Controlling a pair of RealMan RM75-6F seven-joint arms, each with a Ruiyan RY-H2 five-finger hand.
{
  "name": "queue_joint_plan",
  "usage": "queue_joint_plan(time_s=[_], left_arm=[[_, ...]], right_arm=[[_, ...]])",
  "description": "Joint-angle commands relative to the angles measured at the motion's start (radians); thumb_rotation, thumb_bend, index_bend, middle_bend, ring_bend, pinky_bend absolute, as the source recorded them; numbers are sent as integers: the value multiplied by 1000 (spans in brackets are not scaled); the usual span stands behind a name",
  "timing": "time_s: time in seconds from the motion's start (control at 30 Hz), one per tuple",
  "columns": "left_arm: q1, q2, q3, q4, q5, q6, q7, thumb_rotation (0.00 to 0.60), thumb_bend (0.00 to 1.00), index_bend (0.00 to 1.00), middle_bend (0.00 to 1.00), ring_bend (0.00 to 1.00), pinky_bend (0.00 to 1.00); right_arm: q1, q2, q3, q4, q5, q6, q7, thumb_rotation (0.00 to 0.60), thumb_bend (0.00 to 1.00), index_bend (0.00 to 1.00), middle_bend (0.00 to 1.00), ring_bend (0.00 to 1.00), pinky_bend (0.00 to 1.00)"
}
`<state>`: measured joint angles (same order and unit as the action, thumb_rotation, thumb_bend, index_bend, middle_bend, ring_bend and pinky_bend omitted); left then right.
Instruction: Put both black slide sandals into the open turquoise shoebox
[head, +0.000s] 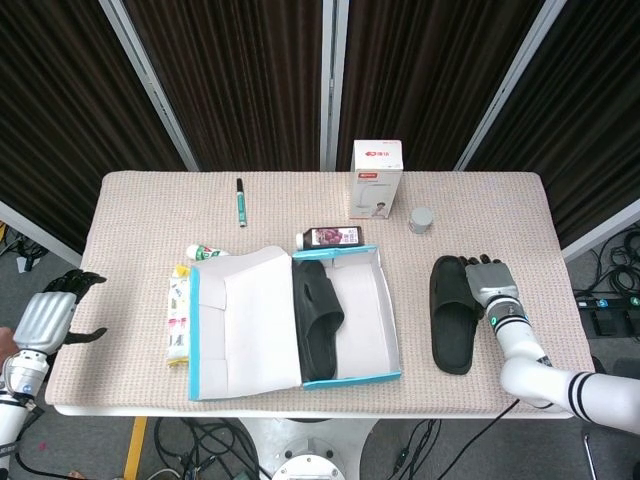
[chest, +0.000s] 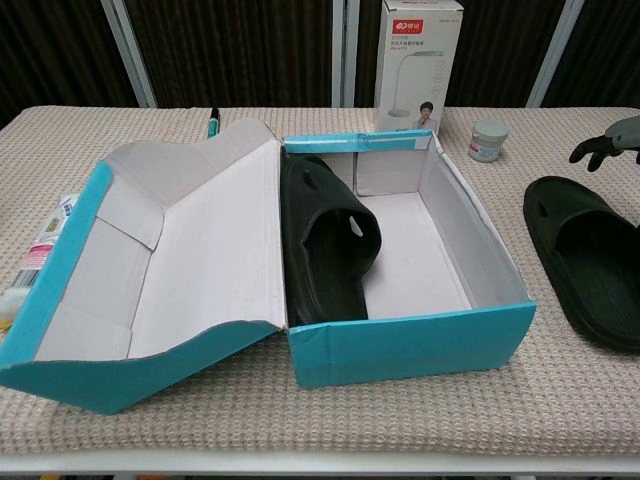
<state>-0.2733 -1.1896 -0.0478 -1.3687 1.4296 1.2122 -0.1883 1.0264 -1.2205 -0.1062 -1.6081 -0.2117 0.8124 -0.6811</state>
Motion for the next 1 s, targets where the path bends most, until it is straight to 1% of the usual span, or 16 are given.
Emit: queue_joint_plan(time_s=[0.03,0.23,0.43,0.57,1.0], left_arm=[[0,3,3,5,7,0,-18,600,138,222,192,121,202],[-4,18,7,17,10,-10,-46,600,138,222,192,121,202],[-9,22,8,20,14,-16,-62,600,137,221,193,121,202],[-11,18,11,26,12,-23,-67,600,138,221,192,121,202],[-16,14,15,36,14,-32,-82,600,138,222,193,121,202]], right_arm=[[15,-13,0,8,17,2,-14,600,3,30,95,0,143],[42,-38,3,17,47,2,-45,600,1,30,100,0,142],[72,-74,-1,46,106,-6,-83,600,0,26,113,0,142],[81,-90,0,65,120,-14,-90,600,0,25,114,0,143],[108,-116,-15,91,185,-17,-133,600,0,23,141,0,143]])
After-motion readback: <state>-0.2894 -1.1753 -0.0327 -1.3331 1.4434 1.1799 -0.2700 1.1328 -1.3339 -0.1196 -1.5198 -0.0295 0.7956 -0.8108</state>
